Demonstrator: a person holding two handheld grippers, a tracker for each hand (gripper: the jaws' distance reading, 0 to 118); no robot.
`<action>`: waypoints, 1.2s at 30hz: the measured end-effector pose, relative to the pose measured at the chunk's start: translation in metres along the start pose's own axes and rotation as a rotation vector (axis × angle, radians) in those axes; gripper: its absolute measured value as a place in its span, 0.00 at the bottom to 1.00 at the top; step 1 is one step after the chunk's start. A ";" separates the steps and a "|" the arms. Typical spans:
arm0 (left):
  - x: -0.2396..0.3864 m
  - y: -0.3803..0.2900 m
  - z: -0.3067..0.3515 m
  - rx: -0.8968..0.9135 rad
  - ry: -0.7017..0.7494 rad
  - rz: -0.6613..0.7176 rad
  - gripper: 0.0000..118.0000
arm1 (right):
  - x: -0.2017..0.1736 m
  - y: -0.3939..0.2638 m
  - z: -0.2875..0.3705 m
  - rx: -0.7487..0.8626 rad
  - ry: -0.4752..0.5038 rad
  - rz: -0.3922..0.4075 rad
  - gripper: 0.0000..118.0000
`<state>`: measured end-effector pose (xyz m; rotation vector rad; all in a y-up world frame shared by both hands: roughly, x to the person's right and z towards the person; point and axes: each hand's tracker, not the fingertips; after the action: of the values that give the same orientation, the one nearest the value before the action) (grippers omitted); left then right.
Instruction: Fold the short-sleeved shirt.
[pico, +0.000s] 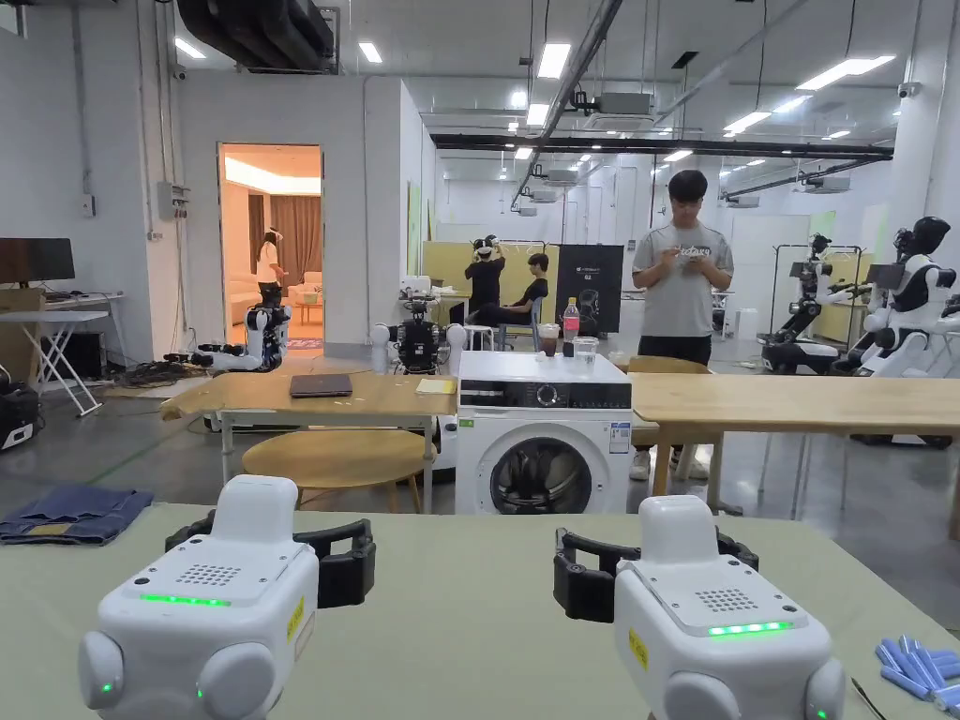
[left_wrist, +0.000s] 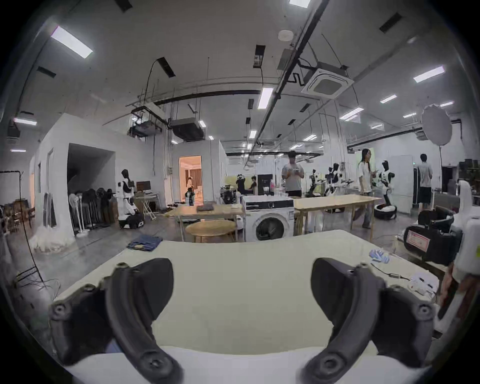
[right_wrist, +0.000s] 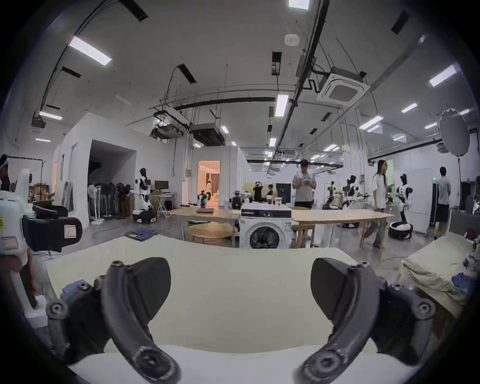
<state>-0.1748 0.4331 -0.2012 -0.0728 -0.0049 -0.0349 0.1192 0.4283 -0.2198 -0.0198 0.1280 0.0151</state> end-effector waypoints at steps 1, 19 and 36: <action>0.000 -0.001 0.002 0.006 -0.002 0.003 0.92 | -0.001 0.000 0.001 0.008 -0.004 0.004 0.93; 0.002 -0.005 0.001 -0.014 -0.011 -0.005 0.92 | -0.014 0.022 -0.003 -0.068 -0.144 -0.056 0.94; 0.003 -0.007 -0.002 -0.023 -0.015 0.004 0.92 | -0.009 0.027 0.001 -0.066 -0.142 -0.112 0.94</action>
<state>-0.1719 0.4259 -0.2022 -0.0956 -0.0191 -0.0301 0.1096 0.4554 -0.2186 -0.0919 -0.0162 -0.0911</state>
